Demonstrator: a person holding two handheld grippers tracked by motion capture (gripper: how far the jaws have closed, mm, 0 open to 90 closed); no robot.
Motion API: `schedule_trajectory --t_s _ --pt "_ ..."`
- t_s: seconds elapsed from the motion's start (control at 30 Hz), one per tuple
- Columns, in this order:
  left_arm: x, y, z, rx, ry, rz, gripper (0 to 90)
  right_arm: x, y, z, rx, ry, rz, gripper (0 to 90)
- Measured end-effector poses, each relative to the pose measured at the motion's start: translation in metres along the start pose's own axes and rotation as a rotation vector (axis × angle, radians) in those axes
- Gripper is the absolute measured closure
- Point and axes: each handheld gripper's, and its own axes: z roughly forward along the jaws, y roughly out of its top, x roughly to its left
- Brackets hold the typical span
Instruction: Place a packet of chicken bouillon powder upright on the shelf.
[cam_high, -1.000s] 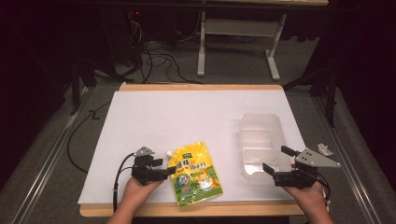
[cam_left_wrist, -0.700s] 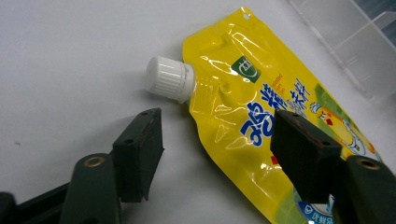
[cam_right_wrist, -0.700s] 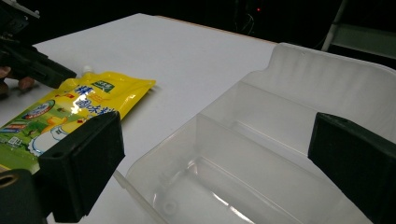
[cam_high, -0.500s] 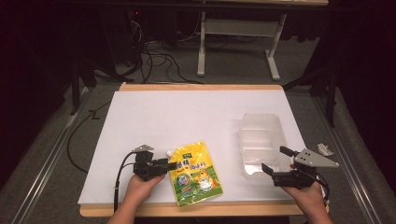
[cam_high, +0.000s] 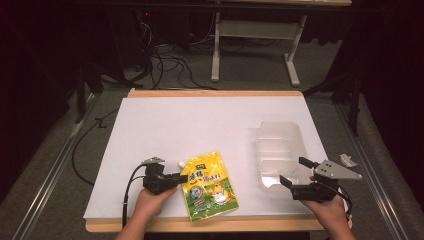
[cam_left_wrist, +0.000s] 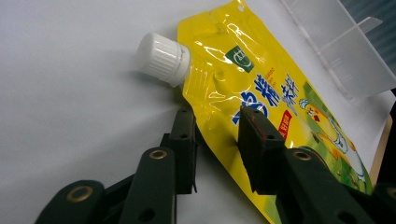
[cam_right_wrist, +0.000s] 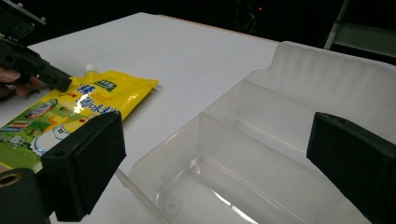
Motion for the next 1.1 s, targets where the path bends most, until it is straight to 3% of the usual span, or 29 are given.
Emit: schedule_trajectory --t_s 0.4,0.53,0.7,0.83,1.1 --pt "-0.003 -0.001 0.002 0.022 -0.017 0.022 82.1 0.0 0.0 0.0 -0.005 0.0 -0.002 5.9" --pt "-0.01 -0.001 0.003 0.011 -0.005 0.064 89.5 -0.001 0.0 -0.001 -0.008 -0.003 -0.005 6.5" --pt "-0.015 0.0 0.002 -0.002 0.01 0.1 90.0 -0.001 0.0 -0.001 -0.015 -0.003 -0.004 7.0" --pt "-0.022 0.0 -0.001 -0.039 0.011 0.125 90.0 -0.001 0.0 -0.002 -0.019 -0.003 -0.005 7.5" --pt "-0.04 0.001 -0.011 -0.148 0.011 0.213 90.0 -0.001 0.0 -0.004 -0.03 -0.006 -0.009 8.6"
